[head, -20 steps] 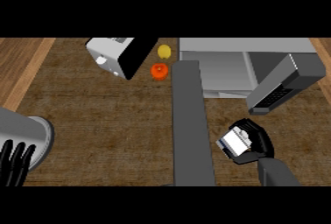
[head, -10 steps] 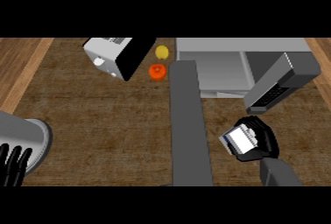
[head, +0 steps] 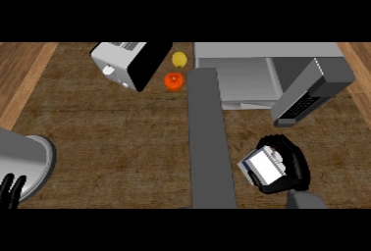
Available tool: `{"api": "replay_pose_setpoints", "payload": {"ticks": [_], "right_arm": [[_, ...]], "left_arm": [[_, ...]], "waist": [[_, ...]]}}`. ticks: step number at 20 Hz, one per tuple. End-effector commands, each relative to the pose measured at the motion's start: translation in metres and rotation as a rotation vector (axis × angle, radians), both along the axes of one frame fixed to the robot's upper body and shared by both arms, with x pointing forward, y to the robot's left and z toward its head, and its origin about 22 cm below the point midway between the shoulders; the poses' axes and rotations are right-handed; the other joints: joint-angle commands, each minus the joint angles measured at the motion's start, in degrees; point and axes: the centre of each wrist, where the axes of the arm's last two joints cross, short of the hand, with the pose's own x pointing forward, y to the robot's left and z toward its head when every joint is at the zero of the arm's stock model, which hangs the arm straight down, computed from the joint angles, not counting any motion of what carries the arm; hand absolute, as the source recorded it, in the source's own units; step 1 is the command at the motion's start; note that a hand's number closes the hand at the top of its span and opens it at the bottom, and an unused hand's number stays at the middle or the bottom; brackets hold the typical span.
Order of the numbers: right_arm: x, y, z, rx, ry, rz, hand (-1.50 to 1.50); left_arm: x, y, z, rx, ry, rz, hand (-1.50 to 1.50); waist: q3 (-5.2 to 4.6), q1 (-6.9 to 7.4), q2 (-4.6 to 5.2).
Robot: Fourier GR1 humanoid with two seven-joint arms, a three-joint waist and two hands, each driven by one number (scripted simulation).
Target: Pick up the milk, place it into the microwave and close the microwave
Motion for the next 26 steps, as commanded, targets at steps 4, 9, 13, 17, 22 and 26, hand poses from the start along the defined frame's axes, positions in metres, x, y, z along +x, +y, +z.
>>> {"api": "replay_pose_setpoints", "payload": {"ticks": [4,9,13,17,22,26], "right_arm": [[-0.04,0.037,0.05,0.061,0.027,-0.042,1.5],[-0.043,0.069,0.094,0.05,0.025,-0.051,1.5],[-0.031,0.084,0.105,0.03,-0.001,-0.085,1.5],[-0.004,0.117,0.123,0.015,-0.044,-0.097,1.5],[0.033,0.112,0.119,-0.098,-0.033,-0.223,1.5],[0.064,0.099,0.105,-0.156,0.018,-0.289,1.5]], "left_arm": [[-0.005,-0.004,0.003,-0.024,-0.005,-0.012,-1.5],[0.001,0.005,0.01,-0.02,-0.008,-0.009,-1.5],[-0.008,0.026,0.003,-0.015,-0.001,0.003,-1.5],[-0.005,0.035,0.015,-0.003,-0.008,-0.001,-1.5],[-0.015,0.031,-0.005,-0.004,0.029,0.022,-1.5],[0.004,0.028,-0.013,0.001,0.018,-0.009,-1.5]], "waist": [[0.07,0.41,0.18],[0.1,0.71,0.32],[0.11,1.0,0.37],[0.13,1.38,0.42],[0.12,1.9,0.53],[0.12,1.6,0.65]]}}
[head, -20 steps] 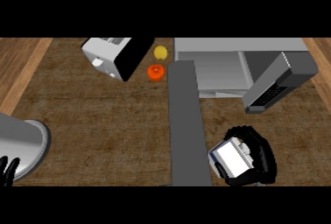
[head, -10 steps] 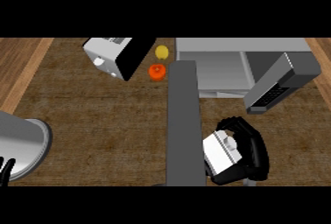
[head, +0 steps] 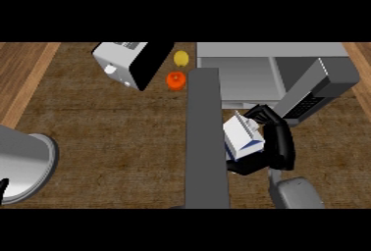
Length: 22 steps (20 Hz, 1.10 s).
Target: Pick up the milk, place it into the microwave and close the microwave
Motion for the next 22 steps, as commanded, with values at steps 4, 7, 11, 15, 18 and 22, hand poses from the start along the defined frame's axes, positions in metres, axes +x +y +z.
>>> {"api": "replay_pose_setpoints", "payload": {"ticks": [4,7,11,15,18,22], "right_arm": [[0.061,0.006,0.001,0.053,0.079,-0.134,1.5],[0.07,0.025,-0.025,0.0,0.09,-0.15,1.5],[0.084,0.006,-0.047,0.017,0.068,-0.123,1.5],[0.102,-0.007,-0.046,-0.018,0.037,-0.126,1.5],[0.106,-0.005,-0.046,-0.058,-0.024,-0.144,1.5],[0.127,0.008,-0.021,-0.112,-0.067,-0.171,1.5]], "left_arm": [[-0.008,-0.001,-0.005,0.003,0.021,-0.004,-1.5],[0.007,0.012,0.004,0.001,0.009,-0.014,-1.5],[0.016,0.006,0.0,0.003,0.022,-0.022,-1.5],[0.012,0.022,0.003,0.014,0.017,-0.033,-1.5],[0.021,0.017,-0.008,-0.009,0.02,-0.055,-1.5],[0.019,0.02,-0.013,-0.031,0.017,-0.031,-1.5]], "waist": [[-0.36,1.46,0.2],[-0.34,1.66,0.34],[-0.32,1.66,0.47],[-0.31,2.25,0.67],[-0.27,2.9,1.09],[-0.32,2.7,0.83]]}}
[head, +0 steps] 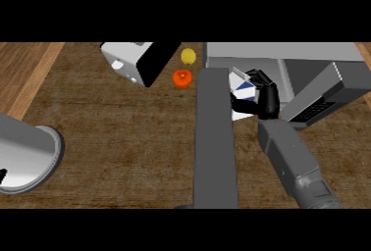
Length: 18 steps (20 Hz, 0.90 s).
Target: Pick up the milk, place it into the microwave and close the microwave
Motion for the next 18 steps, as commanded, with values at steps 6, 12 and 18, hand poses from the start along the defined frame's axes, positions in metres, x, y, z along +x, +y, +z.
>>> {"api": "replay_pose_setpoints", "payload": {"ticks": [6,12,18], "right_arm": [[0.025,0.001,0.026,-0.189,-0.071,-0.086,1.5],[0.031,0.011,0.034,-0.448,-0.134,-0.174,1.5],[0.034,0.001,0.037,-0.508,-0.1,-0.307,1.5]], "left_arm": [[0.016,0.01,-0.011,0.001,-0.006,-0.023,-1.5],[0.021,0.006,-0.008,-0.004,-0.023,-0.019,-1.5],[0.033,0.006,-0.002,0.014,-0.011,-0.034,-1.5]], "waist": [[-0.07,1.58,0.71],[-0.07,2.54,1.04],[0.02,2.82,1.46]]}}
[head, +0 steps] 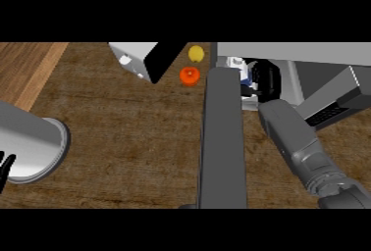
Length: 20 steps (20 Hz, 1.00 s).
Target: Pick up the milk, place it into the microwave and close the microwave
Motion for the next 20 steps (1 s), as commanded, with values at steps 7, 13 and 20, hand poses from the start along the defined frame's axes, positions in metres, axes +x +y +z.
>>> {"api": "replay_pose_setpoints", "payload": {"ticks": [7,13,20], "right_arm": [[0.002,-0.03,0.005,-0.02,-0.032,-0.167,1.5],[-0.003,-0.061,0.002,-0.041,0.02,-0.208,1.5],[-0.013,-0.078,-0.011,-0.078,0.05,-0.297,1.5]], "left_arm": [[0.012,0.002,-0.005,0.014,0.005,-0.035,-1.5],[0.017,-0.003,-0.001,0.001,0.008,-0.044,-1.5],[0.017,-0.008,-0.006,-0.002,0.007,-0.044,-1.5]], "waist": [[0.09,0.67,0.84],[0.2,1.3,0.95],[0.25,2.24,1.43]]}}
